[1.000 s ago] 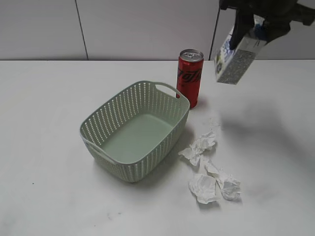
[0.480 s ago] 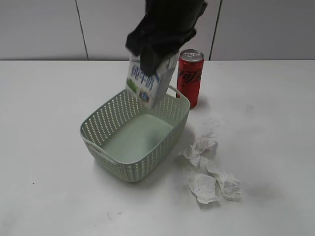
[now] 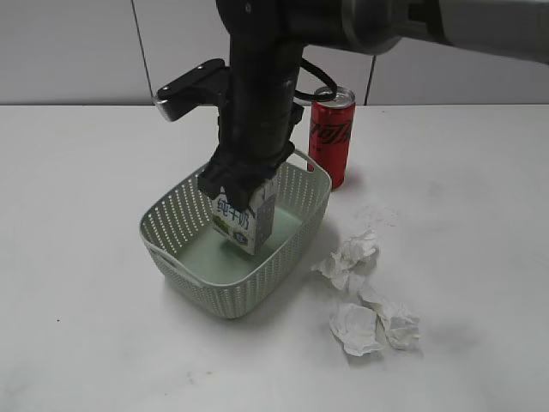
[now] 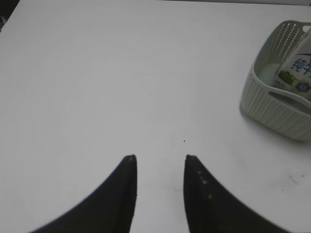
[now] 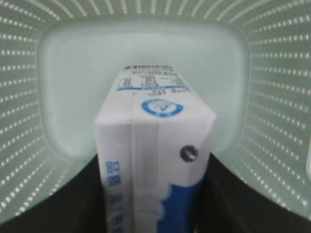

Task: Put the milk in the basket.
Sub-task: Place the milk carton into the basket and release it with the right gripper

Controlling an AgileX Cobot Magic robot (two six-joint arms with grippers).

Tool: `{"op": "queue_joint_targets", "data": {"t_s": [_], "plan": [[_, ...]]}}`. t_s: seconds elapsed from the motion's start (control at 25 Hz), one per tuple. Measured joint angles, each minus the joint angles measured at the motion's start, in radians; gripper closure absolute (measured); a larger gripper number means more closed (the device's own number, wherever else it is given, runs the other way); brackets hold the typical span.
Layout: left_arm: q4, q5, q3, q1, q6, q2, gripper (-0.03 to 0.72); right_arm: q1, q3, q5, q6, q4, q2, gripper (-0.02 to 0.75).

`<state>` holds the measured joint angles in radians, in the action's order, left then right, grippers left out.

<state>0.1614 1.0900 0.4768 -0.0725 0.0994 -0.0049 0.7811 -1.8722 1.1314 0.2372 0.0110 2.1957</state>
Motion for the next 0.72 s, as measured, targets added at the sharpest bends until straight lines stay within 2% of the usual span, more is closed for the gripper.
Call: {"op": "queue_joint_targets", "data": {"t_s": [0.28,0.52,0.72], "plan": [[0.0,0.0,0.0,0.0,0.0,0.0,0.452,0.0,0.0,-0.019,0.045,0.001,0.025,0.379],[0.0,0.0,0.0,0.0,0.0,0.0,0.452,0.0,-0.018,-0.011,0.044,0.004,0.029,0.177],[0.0,0.0,0.0,0.0,0.0,0.0,0.452,-0.003,-0.172,0.076,-0.017,0.014,0.03,0.148]]}}
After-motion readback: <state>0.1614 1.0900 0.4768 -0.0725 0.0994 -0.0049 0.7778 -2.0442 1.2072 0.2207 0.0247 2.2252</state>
